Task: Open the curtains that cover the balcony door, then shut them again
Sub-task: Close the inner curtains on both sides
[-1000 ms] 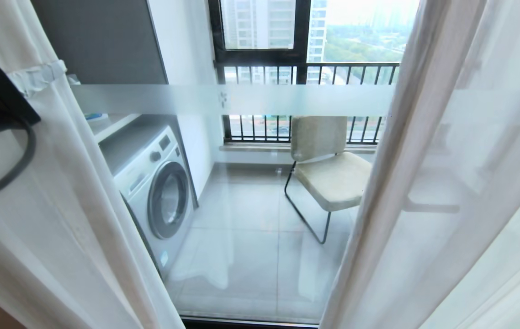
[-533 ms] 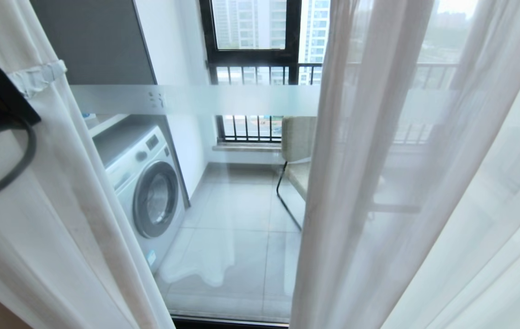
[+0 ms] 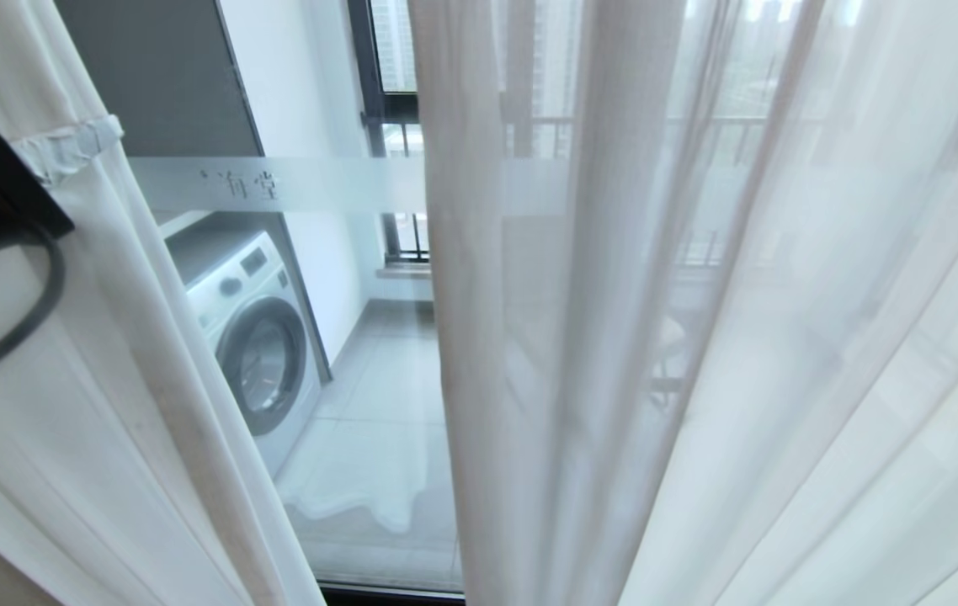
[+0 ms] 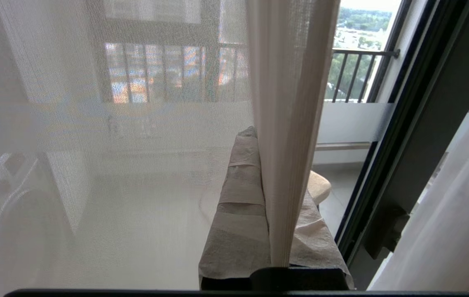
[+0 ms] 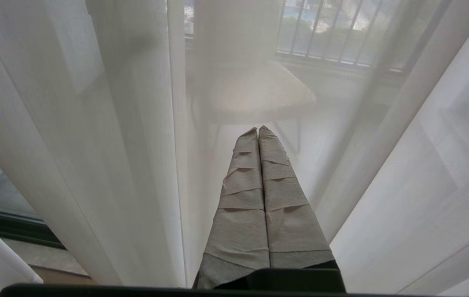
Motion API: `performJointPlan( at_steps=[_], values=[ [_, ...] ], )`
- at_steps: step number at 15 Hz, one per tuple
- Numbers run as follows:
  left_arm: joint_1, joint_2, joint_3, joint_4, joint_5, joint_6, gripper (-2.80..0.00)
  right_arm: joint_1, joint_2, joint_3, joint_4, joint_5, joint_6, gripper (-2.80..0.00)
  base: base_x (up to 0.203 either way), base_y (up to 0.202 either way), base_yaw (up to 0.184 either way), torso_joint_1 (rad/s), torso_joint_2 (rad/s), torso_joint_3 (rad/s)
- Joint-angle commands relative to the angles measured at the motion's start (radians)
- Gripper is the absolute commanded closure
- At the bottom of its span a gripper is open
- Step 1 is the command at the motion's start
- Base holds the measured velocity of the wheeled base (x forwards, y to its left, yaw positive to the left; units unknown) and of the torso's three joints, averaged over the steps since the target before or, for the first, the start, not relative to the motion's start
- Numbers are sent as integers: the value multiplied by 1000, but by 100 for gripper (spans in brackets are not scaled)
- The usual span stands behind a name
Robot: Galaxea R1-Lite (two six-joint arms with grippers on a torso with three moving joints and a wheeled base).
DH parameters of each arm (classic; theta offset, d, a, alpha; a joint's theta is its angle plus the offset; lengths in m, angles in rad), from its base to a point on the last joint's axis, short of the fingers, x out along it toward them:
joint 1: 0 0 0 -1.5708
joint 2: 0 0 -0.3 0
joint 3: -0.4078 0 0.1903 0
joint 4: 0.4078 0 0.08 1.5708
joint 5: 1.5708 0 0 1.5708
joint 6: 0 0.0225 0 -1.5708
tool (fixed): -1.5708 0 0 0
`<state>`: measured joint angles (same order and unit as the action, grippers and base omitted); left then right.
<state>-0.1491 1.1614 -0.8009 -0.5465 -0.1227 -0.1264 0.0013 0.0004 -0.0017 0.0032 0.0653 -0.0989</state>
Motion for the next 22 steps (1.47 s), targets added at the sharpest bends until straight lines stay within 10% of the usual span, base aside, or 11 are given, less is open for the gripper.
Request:
performJointPlan(
  at_steps=[1, 22],
  values=[
    [-3, -8, 3, -1, -1, -1, 0, 0, 0, 0, 0, 1, -1, 0, 0, -189, 1, 6, 2, 1],
    [-4, -45, 19, -1, -2, -1, 0, 0, 0, 0, 0, 1, -1, 0, 0, -191, 1, 1, 3, 3]
  ],
)
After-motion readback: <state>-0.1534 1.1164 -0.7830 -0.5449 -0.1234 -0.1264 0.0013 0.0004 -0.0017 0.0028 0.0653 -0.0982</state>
